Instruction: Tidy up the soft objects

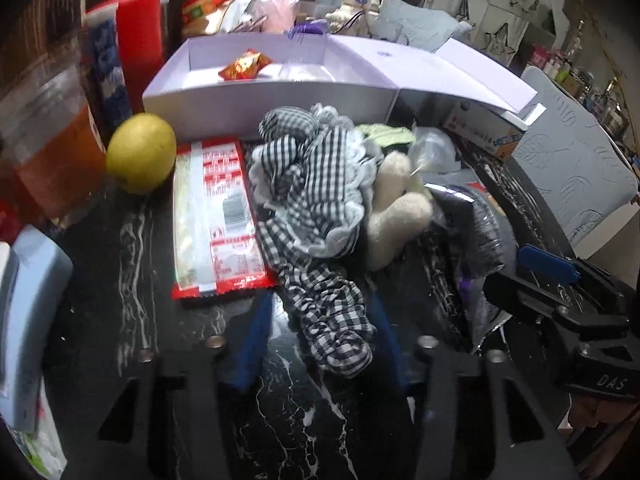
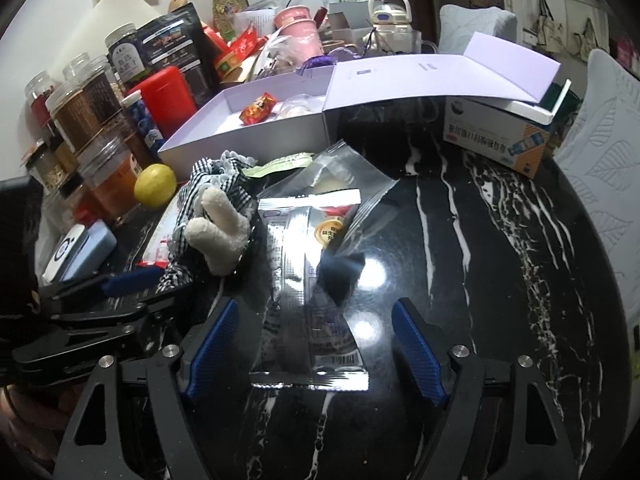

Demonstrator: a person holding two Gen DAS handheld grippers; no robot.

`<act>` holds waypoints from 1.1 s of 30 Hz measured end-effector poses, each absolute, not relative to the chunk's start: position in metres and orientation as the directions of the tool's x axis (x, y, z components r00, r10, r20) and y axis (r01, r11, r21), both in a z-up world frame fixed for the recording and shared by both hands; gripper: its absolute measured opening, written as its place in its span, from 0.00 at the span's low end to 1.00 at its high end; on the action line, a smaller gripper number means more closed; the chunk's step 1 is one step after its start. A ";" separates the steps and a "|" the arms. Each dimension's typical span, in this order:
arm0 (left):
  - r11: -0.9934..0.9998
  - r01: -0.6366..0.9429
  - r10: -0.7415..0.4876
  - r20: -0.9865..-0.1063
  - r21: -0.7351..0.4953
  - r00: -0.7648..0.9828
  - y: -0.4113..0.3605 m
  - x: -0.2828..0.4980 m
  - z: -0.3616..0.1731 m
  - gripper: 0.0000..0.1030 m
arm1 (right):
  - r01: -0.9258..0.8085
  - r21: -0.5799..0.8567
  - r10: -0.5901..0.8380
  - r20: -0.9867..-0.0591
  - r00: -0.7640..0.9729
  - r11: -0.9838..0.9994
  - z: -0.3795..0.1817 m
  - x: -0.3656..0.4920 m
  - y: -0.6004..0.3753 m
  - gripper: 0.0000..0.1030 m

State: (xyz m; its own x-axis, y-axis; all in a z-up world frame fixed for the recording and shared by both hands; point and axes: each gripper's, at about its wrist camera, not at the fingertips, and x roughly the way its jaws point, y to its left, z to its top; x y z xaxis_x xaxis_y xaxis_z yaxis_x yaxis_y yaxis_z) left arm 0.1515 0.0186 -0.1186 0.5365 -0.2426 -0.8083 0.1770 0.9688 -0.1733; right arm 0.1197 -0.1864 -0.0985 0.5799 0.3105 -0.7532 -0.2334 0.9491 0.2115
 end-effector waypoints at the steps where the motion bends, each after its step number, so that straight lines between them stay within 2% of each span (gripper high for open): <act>1: 0.970 0.180 -0.238 -0.809 -0.166 0.538 0.018 0.151 -0.118 0.34 | -0.234 0.213 0.312 -0.755 0.577 0.948 -0.099 0.121 -0.186 0.77; 4: 0.967 0.177 -0.249 -0.806 -0.181 0.537 0.019 0.149 -0.117 0.30 | -0.233 0.226 0.321 -0.760 0.566 0.946 -0.103 0.124 -0.186 0.70; 8: 0.968 0.177 -0.248 -0.804 -0.179 0.540 0.022 0.142 -0.113 0.29 | -0.239 0.264 0.353 -0.766 0.537 0.935 -0.109 0.127 -0.189 0.47; 12: 0.965 0.189 -0.257 -0.813 -0.184 0.521 0.023 0.130 -0.112 0.29 | -0.256 0.257 0.358 -0.764 0.537 0.932 -0.108 0.120 -0.190 0.43; 28: 0.950 0.242 -0.292 -0.839 -0.198 0.460 0.015 0.091 -0.116 0.29 | -0.285 0.261 0.373 -0.792 0.484 0.922 -0.107 0.071 -0.199 0.43; 31: 0.958 0.237 -0.260 -0.840 -0.162 0.476 0.009 0.096 -0.116 0.31 | -0.282 0.253 0.365 -0.794 0.486 0.925 -0.108 0.070 -0.198 0.49; 33: 0.963 0.237 -0.231 -0.842 -0.127 0.488 0.005 0.098 -0.116 0.31 | -0.277 0.244 0.354 -0.802 0.480 0.929 -0.112 0.073 -0.196 0.57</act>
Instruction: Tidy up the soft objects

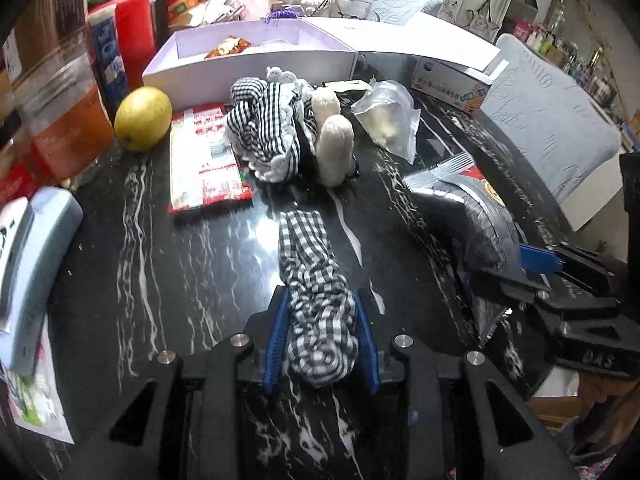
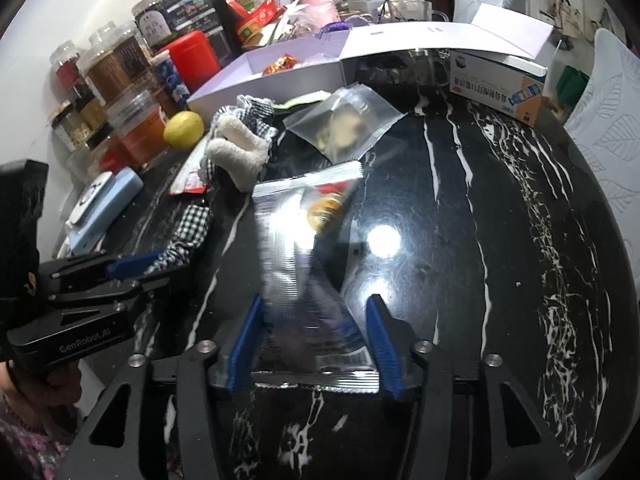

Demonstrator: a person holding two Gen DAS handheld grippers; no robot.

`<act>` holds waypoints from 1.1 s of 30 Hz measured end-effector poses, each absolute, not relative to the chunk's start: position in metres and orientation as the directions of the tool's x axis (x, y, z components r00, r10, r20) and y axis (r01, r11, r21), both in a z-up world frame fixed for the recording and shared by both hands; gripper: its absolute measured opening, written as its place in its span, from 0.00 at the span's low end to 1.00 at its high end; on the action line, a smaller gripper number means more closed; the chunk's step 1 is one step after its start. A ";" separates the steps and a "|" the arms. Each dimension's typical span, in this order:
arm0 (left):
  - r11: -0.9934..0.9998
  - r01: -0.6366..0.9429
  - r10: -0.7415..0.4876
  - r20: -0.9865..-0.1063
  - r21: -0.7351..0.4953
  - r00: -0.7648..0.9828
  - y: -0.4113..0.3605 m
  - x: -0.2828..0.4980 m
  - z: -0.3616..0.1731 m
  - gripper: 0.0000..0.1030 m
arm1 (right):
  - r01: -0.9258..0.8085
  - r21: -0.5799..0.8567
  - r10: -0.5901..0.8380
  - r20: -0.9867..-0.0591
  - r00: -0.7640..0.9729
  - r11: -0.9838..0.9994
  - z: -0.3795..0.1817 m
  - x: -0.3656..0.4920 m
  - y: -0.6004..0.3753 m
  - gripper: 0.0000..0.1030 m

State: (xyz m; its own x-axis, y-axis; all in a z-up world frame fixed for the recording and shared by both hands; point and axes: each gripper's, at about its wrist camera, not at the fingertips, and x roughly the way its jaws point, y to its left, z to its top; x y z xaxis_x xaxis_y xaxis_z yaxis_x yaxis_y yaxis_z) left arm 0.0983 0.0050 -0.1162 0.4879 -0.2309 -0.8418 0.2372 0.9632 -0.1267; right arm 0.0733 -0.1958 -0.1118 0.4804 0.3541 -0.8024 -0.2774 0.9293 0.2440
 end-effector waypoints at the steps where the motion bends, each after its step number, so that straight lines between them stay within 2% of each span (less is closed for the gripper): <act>1: 0.965 0.239 -0.215 -0.842 -0.106 0.495 0.003 0.100 -0.117 0.31 | -0.274 0.241 0.349 -0.806 0.478 0.931 -0.113 0.074 -0.195 0.58; 6: 0.973 0.226 -0.162 -0.833 -0.045 0.530 -0.006 0.107 -0.119 0.31 | -0.281 0.167 0.294 -0.808 0.510 0.945 -0.115 0.078 -0.188 0.61; 10: 0.971 0.222 -0.204 -0.810 -0.094 0.550 0.002 0.107 -0.121 0.31 | -0.282 0.147 0.280 -0.805 0.524 0.948 -0.116 0.081 -0.186 0.61; 13: 0.975 0.214 -0.170 -0.807 -0.055 0.566 0.004 0.105 -0.120 0.31 | -0.283 0.136 0.273 -0.801 0.532 0.949 -0.117 0.081 -0.187 0.60; 14: 0.975 0.215 -0.168 -0.805 -0.051 0.569 0.004 0.105 -0.120 0.30 | -0.283 0.132 0.271 -0.800 0.536 0.950 -0.117 0.081 -0.186 0.57; 15: 0.976 0.214 -0.167 -0.803 -0.050 0.572 0.004 0.105 -0.120 0.29 | -0.283 0.131 0.270 -0.798 0.539 0.950 -0.118 0.080 -0.186 0.45; 18: 0.974 0.218 -0.179 -0.803 -0.062 0.569 0.004 0.106 -0.120 0.29 | -0.281 0.121 0.262 -0.794 0.548 0.952 -0.118 0.081 -0.187 0.39; 23: 0.964 0.227 -0.242 -0.804 -0.137 0.544 0.005 0.106 -0.118 0.27 | -0.287 0.162 0.298 -0.790 0.535 0.944 -0.117 0.079 -0.190 0.37; 33: 0.957 0.241 -0.277 -0.772 -0.165 0.572 0.005 0.091 -0.099 0.27 | -0.307 0.255 0.384 -0.773 0.505 0.917 -0.112 0.066 -0.190 0.36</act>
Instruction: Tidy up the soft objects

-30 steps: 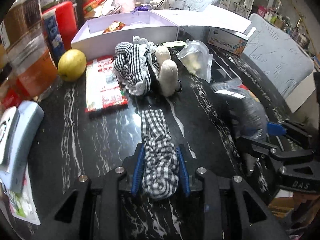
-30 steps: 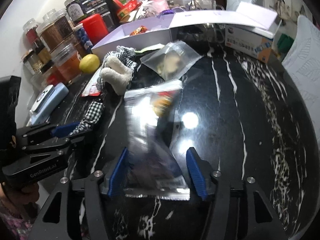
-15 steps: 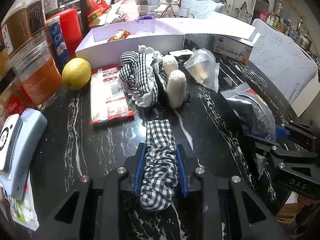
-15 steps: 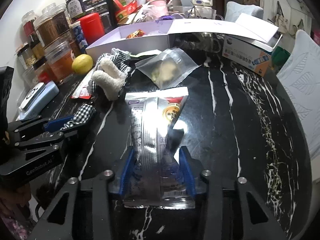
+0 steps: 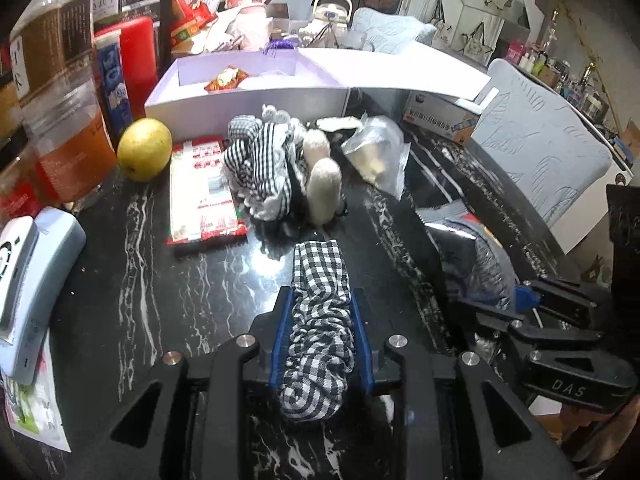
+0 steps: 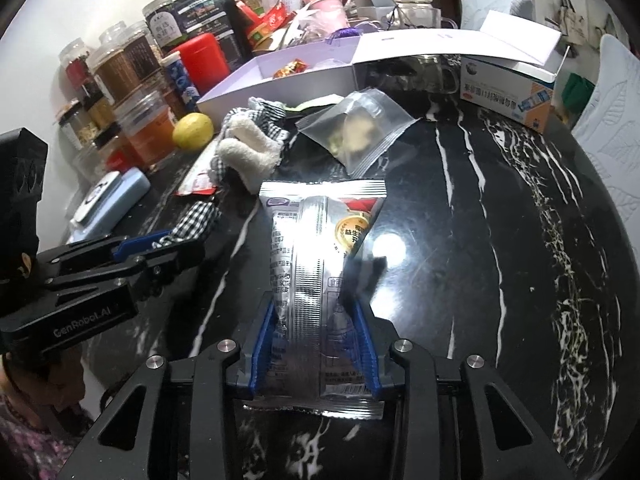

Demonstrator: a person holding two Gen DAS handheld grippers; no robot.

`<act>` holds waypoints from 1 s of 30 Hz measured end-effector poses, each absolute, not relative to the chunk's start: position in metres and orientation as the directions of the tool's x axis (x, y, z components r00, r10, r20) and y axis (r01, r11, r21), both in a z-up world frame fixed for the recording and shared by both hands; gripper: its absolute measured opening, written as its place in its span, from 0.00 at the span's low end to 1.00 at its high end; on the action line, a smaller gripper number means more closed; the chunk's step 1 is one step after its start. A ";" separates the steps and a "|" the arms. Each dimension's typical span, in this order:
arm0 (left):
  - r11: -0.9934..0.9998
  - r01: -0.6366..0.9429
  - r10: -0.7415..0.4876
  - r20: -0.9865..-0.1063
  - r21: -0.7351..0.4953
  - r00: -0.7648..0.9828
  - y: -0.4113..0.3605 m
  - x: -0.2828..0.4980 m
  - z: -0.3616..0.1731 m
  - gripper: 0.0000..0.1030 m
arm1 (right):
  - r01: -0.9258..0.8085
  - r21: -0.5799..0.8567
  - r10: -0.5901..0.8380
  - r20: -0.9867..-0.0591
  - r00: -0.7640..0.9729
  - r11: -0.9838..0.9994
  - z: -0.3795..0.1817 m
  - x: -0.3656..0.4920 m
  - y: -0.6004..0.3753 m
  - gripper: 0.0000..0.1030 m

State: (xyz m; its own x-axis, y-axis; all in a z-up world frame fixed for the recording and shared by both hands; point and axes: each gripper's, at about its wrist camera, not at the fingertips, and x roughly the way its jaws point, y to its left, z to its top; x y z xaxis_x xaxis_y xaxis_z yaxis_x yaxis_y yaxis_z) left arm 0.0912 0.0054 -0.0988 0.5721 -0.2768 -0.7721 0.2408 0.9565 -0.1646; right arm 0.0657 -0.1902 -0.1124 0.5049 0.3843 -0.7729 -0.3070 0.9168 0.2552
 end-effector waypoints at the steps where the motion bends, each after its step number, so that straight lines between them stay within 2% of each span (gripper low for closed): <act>1: 0.956 0.243 -0.278 -0.768 -0.164 0.577 0.005 0.090 -0.096 0.27 | -0.310 0.262 0.392 -0.767 0.508 0.914 -0.110 0.063 -0.190 0.36; 19: 0.942 0.297 -0.324 -0.666 -0.158 0.672 -0.003 0.063 -0.039 0.27 | -0.382 0.279 0.465 -0.658 0.592 0.881 -0.060 0.039 -0.191 0.35; 30: 0.943 0.299 -0.328 -0.579 -0.148 0.747 0.008 0.084 0.001 0.27 | -0.425 0.255 0.487 -0.597 0.638 0.869 -0.024 0.059 -0.188 0.35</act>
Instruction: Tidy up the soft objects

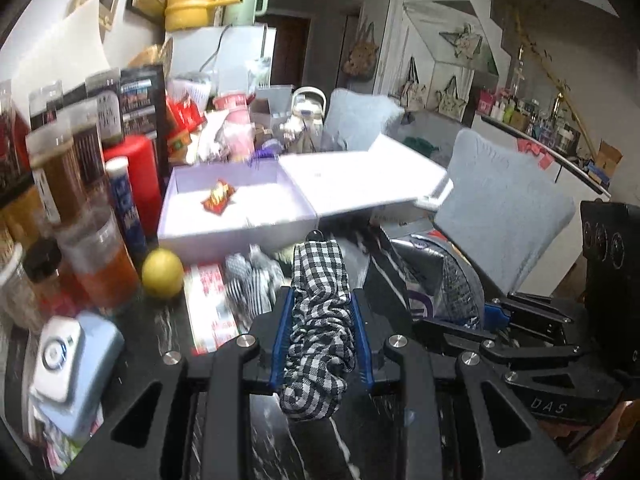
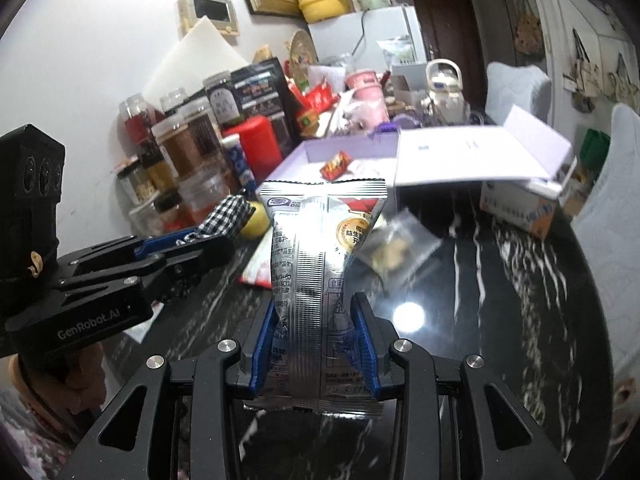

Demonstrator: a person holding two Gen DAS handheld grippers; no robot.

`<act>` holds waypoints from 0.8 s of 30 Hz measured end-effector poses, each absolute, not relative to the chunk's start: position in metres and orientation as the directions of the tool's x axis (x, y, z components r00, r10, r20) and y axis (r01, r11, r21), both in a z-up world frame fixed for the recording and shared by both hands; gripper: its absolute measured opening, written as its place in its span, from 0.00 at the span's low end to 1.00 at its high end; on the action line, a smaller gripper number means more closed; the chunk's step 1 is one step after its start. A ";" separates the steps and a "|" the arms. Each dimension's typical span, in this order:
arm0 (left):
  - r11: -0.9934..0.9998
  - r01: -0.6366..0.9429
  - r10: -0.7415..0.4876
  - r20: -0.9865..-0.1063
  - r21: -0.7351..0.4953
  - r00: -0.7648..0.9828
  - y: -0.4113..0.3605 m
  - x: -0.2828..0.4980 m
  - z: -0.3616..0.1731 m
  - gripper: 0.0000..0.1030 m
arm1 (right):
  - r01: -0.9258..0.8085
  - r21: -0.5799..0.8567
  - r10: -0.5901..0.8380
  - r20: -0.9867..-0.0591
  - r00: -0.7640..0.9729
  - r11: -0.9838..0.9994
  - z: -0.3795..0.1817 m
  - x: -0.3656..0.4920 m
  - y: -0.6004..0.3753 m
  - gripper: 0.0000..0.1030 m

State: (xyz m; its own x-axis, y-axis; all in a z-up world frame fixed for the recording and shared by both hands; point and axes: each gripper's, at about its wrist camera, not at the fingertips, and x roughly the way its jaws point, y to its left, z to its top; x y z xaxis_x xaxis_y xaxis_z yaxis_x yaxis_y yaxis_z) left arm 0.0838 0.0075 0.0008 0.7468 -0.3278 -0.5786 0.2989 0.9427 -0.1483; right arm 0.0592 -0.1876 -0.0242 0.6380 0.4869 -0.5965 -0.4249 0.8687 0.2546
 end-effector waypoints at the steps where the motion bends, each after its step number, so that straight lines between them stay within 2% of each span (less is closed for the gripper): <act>1: 0.943 0.297 -0.327 -0.568 -0.148 0.756 0.009 0.088 0.006 0.27 | -0.429 0.253 0.489 -0.592 0.641 0.867 -0.021 0.063 -0.187 0.35; 24: 0.944 0.303 -0.329 -0.410 -0.129 0.851 0.031 0.211 0.071 0.27 | -0.495 0.168 0.504 -0.516 0.693 0.852 0.043 0.193 -0.163 0.35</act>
State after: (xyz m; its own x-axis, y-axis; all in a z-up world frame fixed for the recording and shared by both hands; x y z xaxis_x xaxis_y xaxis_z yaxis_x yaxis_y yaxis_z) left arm 0.2106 0.0312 0.0710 0.8506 -0.3288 -0.4103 0.3029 0.9443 -0.1287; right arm 0.1930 -0.1628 0.0434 0.6927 0.5042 -0.5158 -0.4953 0.8523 0.1680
